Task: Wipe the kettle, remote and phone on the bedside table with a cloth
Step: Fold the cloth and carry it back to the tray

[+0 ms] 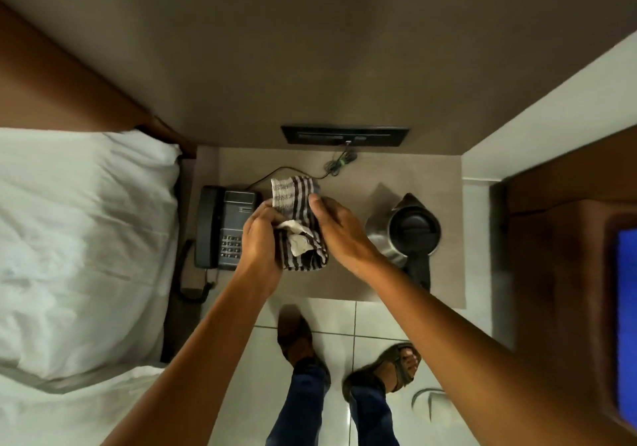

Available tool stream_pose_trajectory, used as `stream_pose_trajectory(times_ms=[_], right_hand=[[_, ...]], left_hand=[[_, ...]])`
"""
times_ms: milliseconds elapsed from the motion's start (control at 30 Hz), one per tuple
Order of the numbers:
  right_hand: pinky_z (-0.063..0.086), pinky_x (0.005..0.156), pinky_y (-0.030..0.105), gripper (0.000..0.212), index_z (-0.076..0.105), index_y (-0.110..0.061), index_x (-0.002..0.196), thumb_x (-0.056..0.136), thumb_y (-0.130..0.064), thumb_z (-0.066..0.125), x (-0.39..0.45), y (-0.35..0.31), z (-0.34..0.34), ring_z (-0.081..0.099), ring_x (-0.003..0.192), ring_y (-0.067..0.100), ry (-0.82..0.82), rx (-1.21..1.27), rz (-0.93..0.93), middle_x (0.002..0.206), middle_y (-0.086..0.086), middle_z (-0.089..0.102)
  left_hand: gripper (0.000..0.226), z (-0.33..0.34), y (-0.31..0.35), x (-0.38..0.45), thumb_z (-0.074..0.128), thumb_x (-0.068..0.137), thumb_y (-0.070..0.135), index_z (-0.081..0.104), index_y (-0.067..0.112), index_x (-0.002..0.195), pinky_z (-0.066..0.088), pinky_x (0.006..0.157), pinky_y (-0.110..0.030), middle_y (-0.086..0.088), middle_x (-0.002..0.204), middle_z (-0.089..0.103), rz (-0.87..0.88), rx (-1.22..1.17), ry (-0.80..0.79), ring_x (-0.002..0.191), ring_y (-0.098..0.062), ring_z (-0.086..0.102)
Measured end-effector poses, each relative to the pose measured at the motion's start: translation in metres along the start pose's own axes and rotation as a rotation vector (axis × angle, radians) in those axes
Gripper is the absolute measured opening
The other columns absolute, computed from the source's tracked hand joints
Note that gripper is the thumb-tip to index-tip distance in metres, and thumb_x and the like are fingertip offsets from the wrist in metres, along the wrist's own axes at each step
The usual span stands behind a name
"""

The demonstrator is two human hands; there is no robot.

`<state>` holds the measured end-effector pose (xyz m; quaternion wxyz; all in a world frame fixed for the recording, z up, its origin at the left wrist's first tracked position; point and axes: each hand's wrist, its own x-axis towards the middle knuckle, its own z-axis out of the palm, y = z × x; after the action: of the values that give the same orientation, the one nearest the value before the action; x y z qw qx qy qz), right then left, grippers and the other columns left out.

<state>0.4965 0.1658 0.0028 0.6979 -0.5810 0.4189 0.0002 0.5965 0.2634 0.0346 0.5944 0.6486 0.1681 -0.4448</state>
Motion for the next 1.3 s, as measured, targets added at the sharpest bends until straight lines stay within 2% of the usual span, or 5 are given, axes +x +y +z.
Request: stream_pose_trajectory(times_ms=[267,600,867,1033,1300], right_hand=[[0.067,0.094,0.048,0.031,0.071,-0.013,0.119,0.105,-0.040,0.067,-0.059,-0.029,-0.121,0.082,0.102,0.024,0.351,0.387,-0.125,0.109,0.008,0.084],[0.065,0.095,0.049,0.026,0.073,-0.021,0.113,0.098,-0.042,0.076,-0.147,0.051,-0.296,0.081,0.097,0.019,0.836,0.437,-0.111,0.101,0.000,0.082],[0.062,0.089,0.051,0.029,0.070,-0.009,0.108,0.100,-0.037,0.075,-0.248,0.171,-0.402,0.077,0.096,0.035,1.186,0.431,0.146,0.098,0.015,0.078],[0.062,0.081,0.038,0.017,0.060,-0.021,0.106,0.102,-0.032,0.072,-0.310,0.251,-0.434,0.071,0.079,0.019,1.258,0.437,0.352,0.082,-0.012,0.066],[0.060,0.103,0.051,0.035,0.067,-0.001,0.129,0.097,-0.014,0.066,-0.345,0.323,-0.449,0.072,0.122,0.039,1.160,0.648,0.630,0.128,0.022,0.074]], left_hand=[[0.051,0.133,-0.004,-0.046,0.067,0.086,0.021,0.063,0.003,0.134,0.054,0.103,-0.056,-0.025,0.131,0.069,-0.040,0.132,-0.288,0.113,-0.038,0.070],[0.026,0.316,-0.119,-0.102,0.074,0.087,0.007,0.075,0.008,0.113,0.065,0.071,-0.031,-0.007,0.095,0.084,0.092,0.444,-0.500,0.083,-0.021,0.081],[0.038,0.409,-0.273,-0.156,0.070,0.094,0.003,0.063,0.005,0.131,0.059,0.085,-0.035,-0.013,0.112,0.076,0.369,1.039,-0.881,0.091,-0.016,0.072],[0.047,0.439,-0.363,-0.184,0.075,0.086,-0.005,0.063,0.001,0.131,0.059,0.097,-0.039,-0.011,0.118,0.074,0.486,1.242,-1.061,0.101,-0.026,0.073],[0.023,0.458,-0.466,-0.187,0.073,0.082,0.001,0.061,0.007,0.101,0.046,0.070,-0.025,-0.017,0.096,0.072,0.664,1.578,-1.145,0.086,-0.023,0.062]])
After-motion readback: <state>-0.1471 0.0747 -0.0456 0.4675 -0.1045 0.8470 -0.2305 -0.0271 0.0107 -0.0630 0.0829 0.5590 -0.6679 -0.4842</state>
